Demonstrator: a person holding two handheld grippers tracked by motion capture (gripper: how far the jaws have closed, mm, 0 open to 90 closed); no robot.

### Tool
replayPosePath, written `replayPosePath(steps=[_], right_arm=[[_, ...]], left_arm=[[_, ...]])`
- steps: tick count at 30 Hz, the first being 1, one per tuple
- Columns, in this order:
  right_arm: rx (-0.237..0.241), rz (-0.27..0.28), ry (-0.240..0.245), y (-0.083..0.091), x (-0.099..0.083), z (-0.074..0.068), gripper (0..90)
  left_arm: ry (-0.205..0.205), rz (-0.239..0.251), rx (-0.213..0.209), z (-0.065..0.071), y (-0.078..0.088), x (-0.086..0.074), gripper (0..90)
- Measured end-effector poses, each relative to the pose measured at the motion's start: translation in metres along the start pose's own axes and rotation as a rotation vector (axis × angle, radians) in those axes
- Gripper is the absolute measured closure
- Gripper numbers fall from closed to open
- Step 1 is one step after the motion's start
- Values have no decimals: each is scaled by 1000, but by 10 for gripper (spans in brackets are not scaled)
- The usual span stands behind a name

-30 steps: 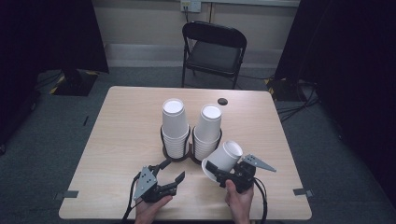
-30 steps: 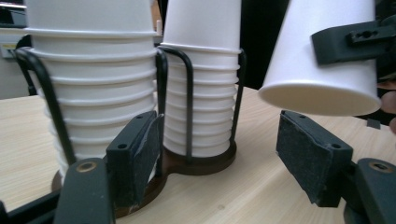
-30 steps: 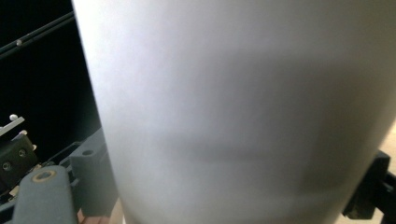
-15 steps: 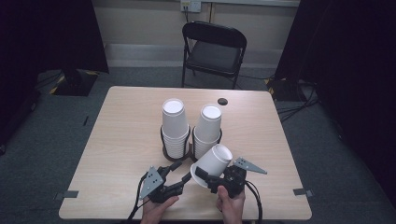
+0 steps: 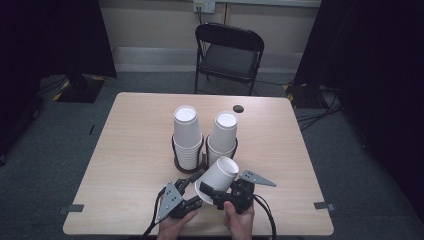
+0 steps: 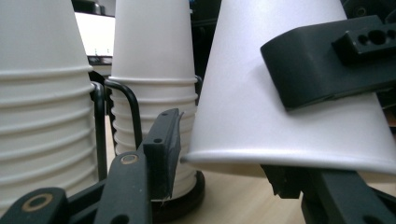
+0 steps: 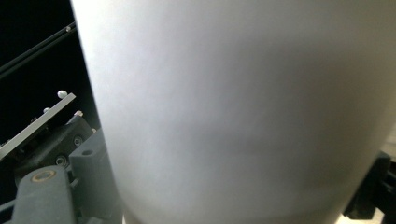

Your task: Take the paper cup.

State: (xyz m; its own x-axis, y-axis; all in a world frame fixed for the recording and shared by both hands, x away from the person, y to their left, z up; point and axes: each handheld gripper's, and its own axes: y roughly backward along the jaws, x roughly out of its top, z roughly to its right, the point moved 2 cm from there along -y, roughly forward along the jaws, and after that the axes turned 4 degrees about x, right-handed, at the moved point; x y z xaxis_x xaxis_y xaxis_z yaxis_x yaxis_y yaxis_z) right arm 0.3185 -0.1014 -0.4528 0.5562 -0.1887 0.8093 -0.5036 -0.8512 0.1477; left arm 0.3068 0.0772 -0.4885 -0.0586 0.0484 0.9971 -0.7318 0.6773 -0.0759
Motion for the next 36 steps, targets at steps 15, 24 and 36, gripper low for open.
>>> replayPosePath(steps=[15, 24, 36], right_arm=[[23, -9, -15, 1, 2, 2, 104], [-1, 14, 4, 2, 2, 4, 76], [-40, 91, 27, 10, 10, 6, 96]], left_arm=[[-69, 8, 78, 4, 0, -2, 805], [-59, -31, 48, 4, 2, -4, 842], [-13, -57, -19, 2, 5, -7, 845]])
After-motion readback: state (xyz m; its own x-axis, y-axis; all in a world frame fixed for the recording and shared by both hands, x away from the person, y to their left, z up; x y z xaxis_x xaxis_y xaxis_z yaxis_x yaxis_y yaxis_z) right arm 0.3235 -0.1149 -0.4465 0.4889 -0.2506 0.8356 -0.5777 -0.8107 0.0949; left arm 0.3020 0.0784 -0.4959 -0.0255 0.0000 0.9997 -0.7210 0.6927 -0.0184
